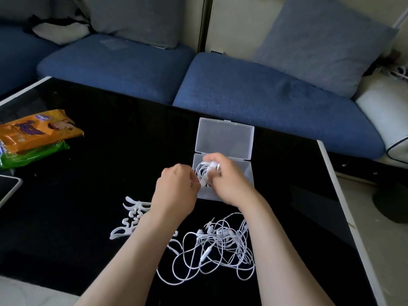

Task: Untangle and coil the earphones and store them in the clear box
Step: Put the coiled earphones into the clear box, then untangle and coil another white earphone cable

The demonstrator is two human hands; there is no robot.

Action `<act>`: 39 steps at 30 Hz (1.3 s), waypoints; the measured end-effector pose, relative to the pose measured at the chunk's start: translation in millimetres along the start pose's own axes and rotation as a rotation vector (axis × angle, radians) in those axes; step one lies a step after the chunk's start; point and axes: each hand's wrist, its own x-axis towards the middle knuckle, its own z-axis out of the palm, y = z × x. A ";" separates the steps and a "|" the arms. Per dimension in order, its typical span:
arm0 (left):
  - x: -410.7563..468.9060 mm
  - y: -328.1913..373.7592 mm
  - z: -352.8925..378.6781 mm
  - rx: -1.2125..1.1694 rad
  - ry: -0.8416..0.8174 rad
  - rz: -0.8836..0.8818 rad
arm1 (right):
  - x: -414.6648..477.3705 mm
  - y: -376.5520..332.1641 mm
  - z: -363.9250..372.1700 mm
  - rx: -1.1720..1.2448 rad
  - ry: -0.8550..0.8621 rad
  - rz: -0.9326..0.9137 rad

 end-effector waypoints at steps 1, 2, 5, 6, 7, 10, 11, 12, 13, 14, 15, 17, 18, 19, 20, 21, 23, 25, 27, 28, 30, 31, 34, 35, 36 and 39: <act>0.4 0.8 -0.3 -0.009 0.026 -0.025 | 0.7 1.0 5.1 -0.093 -0.031 -0.012; 0.9 0.0 0.3 -0.021 0.039 -0.044 | 1.7 1.5 10.1 -0.174 -0.052 -0.012; 1.7 -3.4 3.2 -0.031 0.038 -0.059 | 3.4 -0.6 17.6 -0.201 -0.019 0.012; 1.3 -4.0 3.7 -0.026 0.039 -0.052 | 3.5 -1.3 19.2 -0.178 0.023 -0.008; 0.5 -4.2 3.8 -0.020 0.041 -0.049 | 3.9 -1.7 21.1 -0.169 0.080 -0.046; -1.5 -3.5 0.7 0.004 0.049 -0.069 | 6.7 -3.5 26.7 -0.282 0.224 -0.124; -2.7 -4.2 -0.3 0.036 0.035 -0.086 | 6.6 -5.1 27.6 -0.362 0.222 -0.105; -3.7 -4.7 -1.3 0.074 0.010 -0.098 | 6.2 -7.0 28.1 -0.439 0.186 -0.071; -4.4 -5.8 -1.5 0.110 -0.019 -0.096 | 5.5 -9.2 27.6 -0.487 0.140 -0.048; -5.9 -6.0 -2.3 0.136 -0.044 -0.087 | 4.6 -10.3 27.0 -0.514 0.107 -0.044; -7.2 -6.2 -3.5 0.147 -0.063 -0.076 | 2.5 -12.1 25.4 -0.529 0.094 -0.061; -9.1 -6.3 -6.3 0.141 -0.089 -0.064 | -1.0 -12.5 23.0 -0.544 0.091 -0.099; -10.7 -5.5 -8.0 0.137 -0.106 -0.053 | -4.7 -12.3 21.6 -0.550 0.098 -0.106; -12.0 -4.8 -9.9 0.138 -0.129 -0.042 | -8.2 -12.1 20.2 -0.556 0.102 -0.113; -13.1 -4.5 -11.5 0.144 -0.163 -0.029 | -11.3 -11.8 19.3 -0.562 0.112 -0.125; -16.9 -2.3 -13.8 0.149 -0.211 -0.008 | -17.7 -11.8 15.9 -0.553 0.138 -0.140; -21.2 -0.7 -16.1 0.147 -0.356 0.045 | -28.0 -9.4 9.2 -0.465 0.231 -0.164; -31.2 5.0 -18.9 0.197 -0.550 0.123 | -43.3 -2.0 0.7 -0.329 0.347 -0.150; -41.2 9.8 -20.7 0.285 -0.679 0.192 | -59.4 9.0 -7.1 -0.246 0.427 -0.068; -47.2 12.1 -21.2 0.321 -0.705 0.218 | -69.9 16.4 -11.2 -0.239 0.419 -0.008; -52.6 12.4 -21.0 0.349 -0.701 0.244 | -84.7 35.6 -13.3 -0.210 0.266 0.106; -58.0 13.9 -21.2 0.345 -0.686 0.249 | -96.4 45.4 -14.2 -0.184 0.134 0.147; -65.2 14.7 -19.0 0.327 -0.618 0.224 | -116.5 69.1 -9.1 -0.263 -0.140 0.136; -68.7 16.6 -19.1 0.325 -0.599 0.218 | -123.4 73.7 -8.9 -0.307 -0.127 0.118; -70.9 16.6 -18.4 0.323 -0.581 0.207 | -126.9 78.1 -7.0 -0.340 -0.086 0.107; -79.0 18.9 -18.9 0.280 -0.525 0.184 | -140.8 78.4 -5.8 -0.400 -0.007 0.130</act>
